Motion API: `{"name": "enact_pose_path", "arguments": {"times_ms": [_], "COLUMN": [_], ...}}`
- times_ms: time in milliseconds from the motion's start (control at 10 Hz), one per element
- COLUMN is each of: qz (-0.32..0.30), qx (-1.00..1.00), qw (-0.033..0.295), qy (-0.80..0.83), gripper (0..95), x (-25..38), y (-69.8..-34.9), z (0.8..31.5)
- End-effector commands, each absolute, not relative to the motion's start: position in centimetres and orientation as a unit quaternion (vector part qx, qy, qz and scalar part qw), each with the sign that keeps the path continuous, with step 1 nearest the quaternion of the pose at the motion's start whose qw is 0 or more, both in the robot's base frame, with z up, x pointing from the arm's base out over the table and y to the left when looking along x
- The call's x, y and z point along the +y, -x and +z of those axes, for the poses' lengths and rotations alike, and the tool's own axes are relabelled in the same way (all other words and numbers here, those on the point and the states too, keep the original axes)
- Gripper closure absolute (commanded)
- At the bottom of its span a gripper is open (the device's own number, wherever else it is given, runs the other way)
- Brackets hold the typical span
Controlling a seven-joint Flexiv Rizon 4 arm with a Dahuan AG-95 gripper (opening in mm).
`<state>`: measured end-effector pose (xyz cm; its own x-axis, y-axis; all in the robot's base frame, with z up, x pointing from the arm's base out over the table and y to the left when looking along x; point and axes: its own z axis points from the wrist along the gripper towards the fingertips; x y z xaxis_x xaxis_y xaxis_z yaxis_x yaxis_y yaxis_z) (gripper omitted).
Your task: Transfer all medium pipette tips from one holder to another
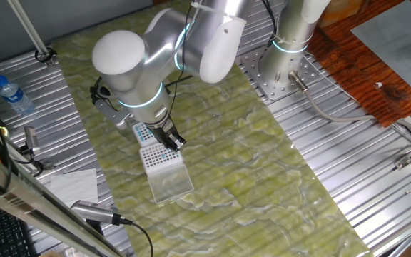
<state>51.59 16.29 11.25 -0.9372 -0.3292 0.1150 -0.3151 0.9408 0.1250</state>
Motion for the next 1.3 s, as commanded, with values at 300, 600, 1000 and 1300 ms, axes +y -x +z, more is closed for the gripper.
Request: {"name": "enact_pose_path", "arguments": {"times_ms": [300,600,1000,1300], "qz": [-0.048,-0.03,-0.026,-0.022], "qx": [-0.98,-0.973,-0.957,-0.951], "qw": [0.064,0.069,0.063,0.057], "qy": [-0.184,-0.218,-0.283,-0.303], "gripper": [57.0,57.0,57.0,57.0], "x": [16.3,15.2,10.9,9.8], "y": [-51.6,-51.6,-54.3,-57.1], "z": [11.1,11.5,11.7,11.2]}}
